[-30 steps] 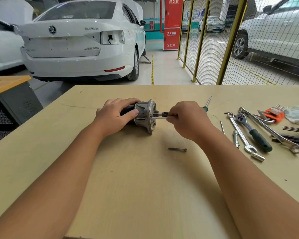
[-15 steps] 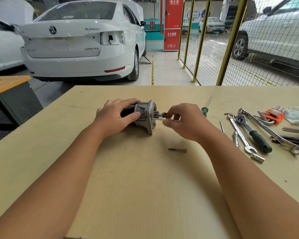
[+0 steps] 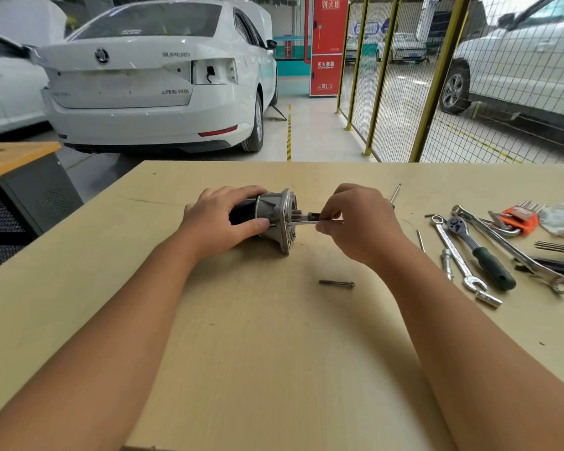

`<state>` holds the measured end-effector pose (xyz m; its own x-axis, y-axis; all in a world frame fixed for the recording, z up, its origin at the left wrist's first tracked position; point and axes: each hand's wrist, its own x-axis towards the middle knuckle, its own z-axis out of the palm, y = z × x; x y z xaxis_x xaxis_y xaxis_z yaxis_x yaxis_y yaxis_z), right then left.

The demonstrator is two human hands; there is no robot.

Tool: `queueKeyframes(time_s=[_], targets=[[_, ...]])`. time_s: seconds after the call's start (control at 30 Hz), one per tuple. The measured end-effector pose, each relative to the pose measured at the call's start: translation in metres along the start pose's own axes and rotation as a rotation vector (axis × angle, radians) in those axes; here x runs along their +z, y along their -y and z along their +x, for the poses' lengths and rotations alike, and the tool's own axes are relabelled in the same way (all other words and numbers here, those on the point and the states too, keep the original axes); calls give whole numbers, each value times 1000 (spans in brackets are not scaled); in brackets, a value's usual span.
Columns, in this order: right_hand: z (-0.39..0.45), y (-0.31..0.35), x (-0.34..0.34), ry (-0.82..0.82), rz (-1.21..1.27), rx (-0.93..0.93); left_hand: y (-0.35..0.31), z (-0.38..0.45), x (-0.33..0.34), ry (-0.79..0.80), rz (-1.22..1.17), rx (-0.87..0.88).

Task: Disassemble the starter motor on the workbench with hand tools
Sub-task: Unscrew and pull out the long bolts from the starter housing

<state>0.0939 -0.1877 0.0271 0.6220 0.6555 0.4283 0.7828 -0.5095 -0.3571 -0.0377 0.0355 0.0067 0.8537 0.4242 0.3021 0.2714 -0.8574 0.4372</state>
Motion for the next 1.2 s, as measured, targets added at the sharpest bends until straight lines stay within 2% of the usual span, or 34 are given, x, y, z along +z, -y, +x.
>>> queueKeyframes(time_s=[0.13,0.33,0.43,0.53,0.7,0.83,1.03,1.2], targets=[[0,-2,2,-5,72,-27,1,0,1,-9,10,-1],[0,-11,6,192,110,-30,1,1,1,-6,6,-1],[3,-14,3,236,152,-12,1,1,1,-1,5,-7],[4,-14,1,234,115,-22,1,1,1,-4,7,-7],[2,-10,0,119,31,-41,0,1,1,-3,10,-6],[2,-8,2,41,94,-36,-1,0,0,5,10,-10],[0,-14,3,146,226,-7,-1,0,0,-2,8,-6],[2,-13,3,204,162,-20,0,0,1,0,12,-6]])
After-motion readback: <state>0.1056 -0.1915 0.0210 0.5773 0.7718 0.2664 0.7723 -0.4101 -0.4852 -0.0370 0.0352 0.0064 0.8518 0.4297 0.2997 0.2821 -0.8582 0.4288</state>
